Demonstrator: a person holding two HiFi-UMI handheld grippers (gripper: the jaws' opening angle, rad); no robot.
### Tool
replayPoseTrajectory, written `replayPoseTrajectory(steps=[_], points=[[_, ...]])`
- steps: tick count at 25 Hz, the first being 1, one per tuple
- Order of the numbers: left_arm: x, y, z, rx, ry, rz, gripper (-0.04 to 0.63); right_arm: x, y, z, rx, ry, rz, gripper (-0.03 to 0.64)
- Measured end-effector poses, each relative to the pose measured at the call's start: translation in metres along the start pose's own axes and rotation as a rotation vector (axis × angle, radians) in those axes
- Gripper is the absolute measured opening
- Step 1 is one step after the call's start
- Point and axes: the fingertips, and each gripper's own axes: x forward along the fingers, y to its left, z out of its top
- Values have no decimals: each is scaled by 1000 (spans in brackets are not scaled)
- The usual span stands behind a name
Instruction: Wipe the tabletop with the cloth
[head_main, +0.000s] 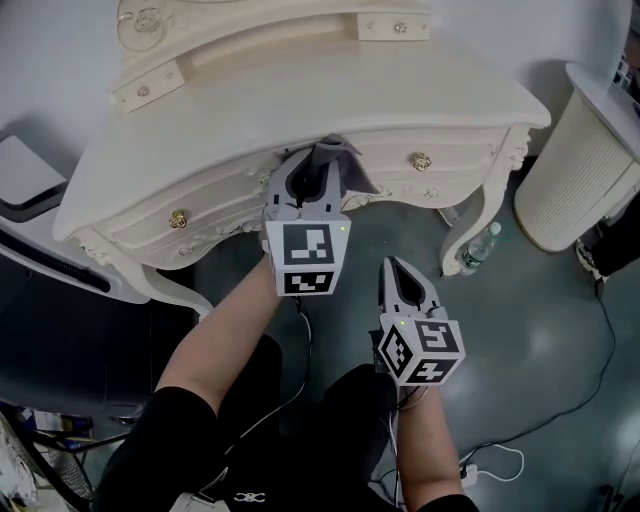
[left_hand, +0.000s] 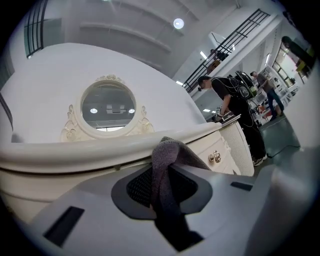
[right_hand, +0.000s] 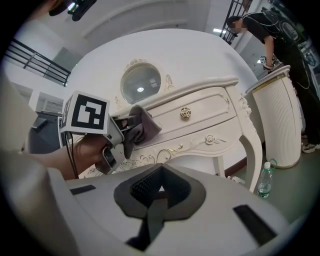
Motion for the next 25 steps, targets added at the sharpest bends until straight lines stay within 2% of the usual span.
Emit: replayPoseTrajectory(steps=[7,9,12,17,22,25], points=[[12,-13,15,-23,-39,-3,69,-5,-32,-5,6,-36,-90,8],[10,-19,15,-41,-38,-32,69,-12,-38,-7,9,-34,-110,8],[21,-48,18,-51,11,-115,69,-24,-50,-3,24,-46,-146,8],[51,-86,30,-93,98,-188,69,-48,-74,8,26,-87,-219,8],[68,-128,41,3,102,-230,69,-72,-96,9,63,-106,-281,8],[73,-145,47,120,79,-208,69,-82,-105,14,72,-127,-313,8]])
